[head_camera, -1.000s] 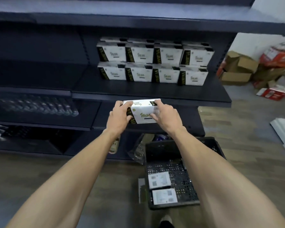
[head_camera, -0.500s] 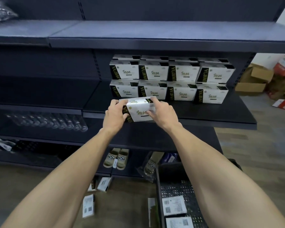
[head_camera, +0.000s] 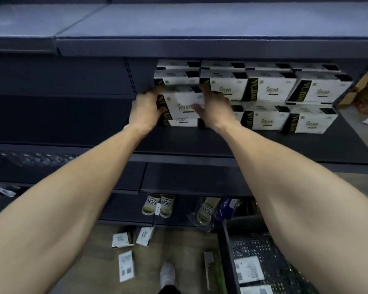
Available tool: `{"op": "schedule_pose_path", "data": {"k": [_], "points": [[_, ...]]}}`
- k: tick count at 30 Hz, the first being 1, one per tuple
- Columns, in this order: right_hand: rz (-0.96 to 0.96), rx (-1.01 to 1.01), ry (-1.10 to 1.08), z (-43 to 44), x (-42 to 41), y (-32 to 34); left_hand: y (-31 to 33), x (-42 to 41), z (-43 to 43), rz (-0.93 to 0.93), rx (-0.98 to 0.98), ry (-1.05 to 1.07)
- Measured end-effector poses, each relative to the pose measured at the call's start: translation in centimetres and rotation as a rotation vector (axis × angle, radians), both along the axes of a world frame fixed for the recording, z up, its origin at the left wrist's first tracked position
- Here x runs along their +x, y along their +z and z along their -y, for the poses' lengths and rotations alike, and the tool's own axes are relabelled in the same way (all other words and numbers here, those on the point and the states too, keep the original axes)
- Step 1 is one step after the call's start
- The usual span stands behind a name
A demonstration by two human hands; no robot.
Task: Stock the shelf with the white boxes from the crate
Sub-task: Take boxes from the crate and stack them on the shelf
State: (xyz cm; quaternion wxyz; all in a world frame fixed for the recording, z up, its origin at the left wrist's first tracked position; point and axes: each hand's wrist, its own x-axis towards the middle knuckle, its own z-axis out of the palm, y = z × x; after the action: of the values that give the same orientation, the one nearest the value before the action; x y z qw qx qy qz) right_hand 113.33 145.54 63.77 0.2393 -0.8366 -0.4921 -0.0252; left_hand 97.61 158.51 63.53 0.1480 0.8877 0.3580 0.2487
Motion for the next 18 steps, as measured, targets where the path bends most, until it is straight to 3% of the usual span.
{"op": "schedule_pose_path", "data": {"k": [5,18], "points": [[-0.100,0.012,-0.047,-3.9,0.8,-0.4,-0.9,1.8,-4.8,0.055,-0.038,-0.089],[-0.030,0.090,-0.116,-8.6,2.4,-2.9,-3.5,4.3,-10.5,0.111,0.076,-0.189]]}}
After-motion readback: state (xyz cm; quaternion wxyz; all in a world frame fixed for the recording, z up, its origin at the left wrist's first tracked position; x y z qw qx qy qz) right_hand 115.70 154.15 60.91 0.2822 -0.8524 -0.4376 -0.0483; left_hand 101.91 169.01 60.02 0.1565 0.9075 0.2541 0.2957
